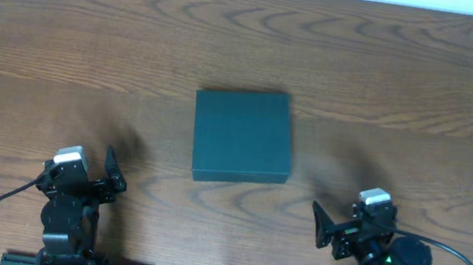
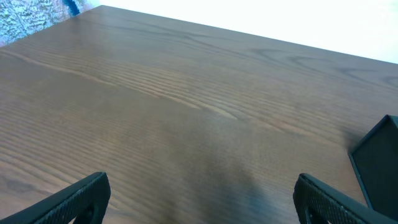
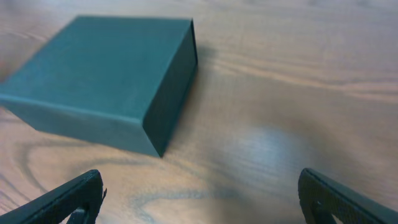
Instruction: Pack container
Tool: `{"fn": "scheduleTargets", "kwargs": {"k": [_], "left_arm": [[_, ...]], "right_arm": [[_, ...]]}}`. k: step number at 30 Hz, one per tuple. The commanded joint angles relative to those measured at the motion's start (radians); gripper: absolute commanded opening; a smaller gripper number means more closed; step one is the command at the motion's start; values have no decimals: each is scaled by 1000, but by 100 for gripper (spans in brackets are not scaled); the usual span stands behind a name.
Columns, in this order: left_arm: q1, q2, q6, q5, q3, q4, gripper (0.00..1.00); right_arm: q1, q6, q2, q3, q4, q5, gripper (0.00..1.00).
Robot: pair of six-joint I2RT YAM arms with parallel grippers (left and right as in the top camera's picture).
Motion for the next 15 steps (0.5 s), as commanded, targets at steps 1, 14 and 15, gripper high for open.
{"fn": "scheduleTargets", "kwargs": {"k": [1, 14, 15], "left_arm": [[6, -6, -4, -9, -21, -7, 95], [6, -6, -4, -9, -21, -7, 95], [6, -6, -4, -9, -21, -7, 95]], "right_arm": [[9, 11, -31, -48, 6, 9, 99], [9, 33, -94, -79, 14, 9, 99], [9, 33, -93, -79, 14, 9, 99]]}}
